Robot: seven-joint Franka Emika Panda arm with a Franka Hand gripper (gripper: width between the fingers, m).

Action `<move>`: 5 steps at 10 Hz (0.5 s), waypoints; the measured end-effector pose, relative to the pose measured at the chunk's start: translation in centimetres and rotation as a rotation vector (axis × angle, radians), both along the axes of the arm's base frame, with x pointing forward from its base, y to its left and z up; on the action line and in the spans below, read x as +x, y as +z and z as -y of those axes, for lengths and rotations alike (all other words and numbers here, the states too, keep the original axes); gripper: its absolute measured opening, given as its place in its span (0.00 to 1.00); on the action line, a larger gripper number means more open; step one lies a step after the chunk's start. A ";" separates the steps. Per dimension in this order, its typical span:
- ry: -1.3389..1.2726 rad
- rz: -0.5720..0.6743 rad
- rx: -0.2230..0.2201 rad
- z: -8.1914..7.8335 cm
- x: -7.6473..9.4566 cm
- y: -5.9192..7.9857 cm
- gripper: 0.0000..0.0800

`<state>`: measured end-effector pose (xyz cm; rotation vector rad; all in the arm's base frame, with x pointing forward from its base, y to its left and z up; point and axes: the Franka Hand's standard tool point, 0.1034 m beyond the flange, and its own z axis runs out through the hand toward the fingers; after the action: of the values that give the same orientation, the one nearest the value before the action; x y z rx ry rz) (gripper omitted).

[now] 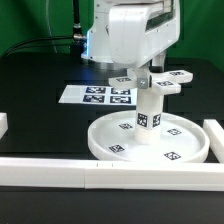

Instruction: Assemble round table

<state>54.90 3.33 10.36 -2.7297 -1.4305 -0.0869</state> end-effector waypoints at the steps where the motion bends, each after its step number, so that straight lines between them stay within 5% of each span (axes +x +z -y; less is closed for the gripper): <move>1: -0.104 -0.009 0.005 0.0 0.0 0.0 0.55; 5: -0.592 -0.056 0.014 -0.4 -0.2 -0.1 0.55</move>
Offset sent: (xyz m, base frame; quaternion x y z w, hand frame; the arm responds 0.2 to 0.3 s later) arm -0.0094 0.0044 -0.0058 0.0358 -0.0369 0.2549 0.9656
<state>54.65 3.73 10.25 -3.0109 -0.5651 -0.0436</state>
